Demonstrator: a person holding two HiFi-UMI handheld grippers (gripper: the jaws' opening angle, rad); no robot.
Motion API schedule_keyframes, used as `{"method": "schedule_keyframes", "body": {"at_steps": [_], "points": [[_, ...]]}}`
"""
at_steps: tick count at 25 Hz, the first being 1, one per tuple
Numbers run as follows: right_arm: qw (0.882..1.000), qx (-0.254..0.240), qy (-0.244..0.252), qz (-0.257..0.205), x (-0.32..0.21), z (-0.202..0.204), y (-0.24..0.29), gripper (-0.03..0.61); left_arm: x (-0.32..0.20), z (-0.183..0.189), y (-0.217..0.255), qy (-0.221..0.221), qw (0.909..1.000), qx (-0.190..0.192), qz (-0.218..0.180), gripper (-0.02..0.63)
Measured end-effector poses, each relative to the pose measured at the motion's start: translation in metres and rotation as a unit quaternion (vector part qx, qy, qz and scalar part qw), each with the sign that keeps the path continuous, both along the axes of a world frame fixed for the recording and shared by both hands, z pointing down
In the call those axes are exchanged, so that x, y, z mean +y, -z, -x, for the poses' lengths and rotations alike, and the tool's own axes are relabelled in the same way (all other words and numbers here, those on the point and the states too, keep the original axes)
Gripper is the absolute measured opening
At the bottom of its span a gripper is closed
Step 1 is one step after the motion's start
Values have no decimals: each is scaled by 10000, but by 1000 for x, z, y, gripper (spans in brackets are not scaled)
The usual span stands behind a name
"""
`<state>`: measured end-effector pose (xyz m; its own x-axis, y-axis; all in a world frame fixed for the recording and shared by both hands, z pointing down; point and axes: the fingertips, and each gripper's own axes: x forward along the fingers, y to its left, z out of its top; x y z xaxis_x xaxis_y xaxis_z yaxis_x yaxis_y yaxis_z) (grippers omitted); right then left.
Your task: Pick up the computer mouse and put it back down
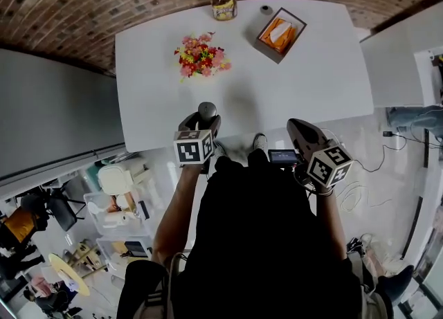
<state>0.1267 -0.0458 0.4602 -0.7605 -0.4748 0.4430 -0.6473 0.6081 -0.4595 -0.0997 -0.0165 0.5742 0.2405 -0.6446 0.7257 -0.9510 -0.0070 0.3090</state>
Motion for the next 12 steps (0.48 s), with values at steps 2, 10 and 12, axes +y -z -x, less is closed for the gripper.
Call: {"method": "schedule_keyframes", "body": {"at_steps": [2,10,12], "points": [[10000,-32,46,-2,1,4,0,17,4,1,8,63,9999,86,-92,303],[9998,-62,209,-16,10,17,1,17,19,4,40,300,9968,501,-538,302],[9997,-61,243,-29,12,18,2,17,21,2,49,342,9949,622,-715,302]]}}
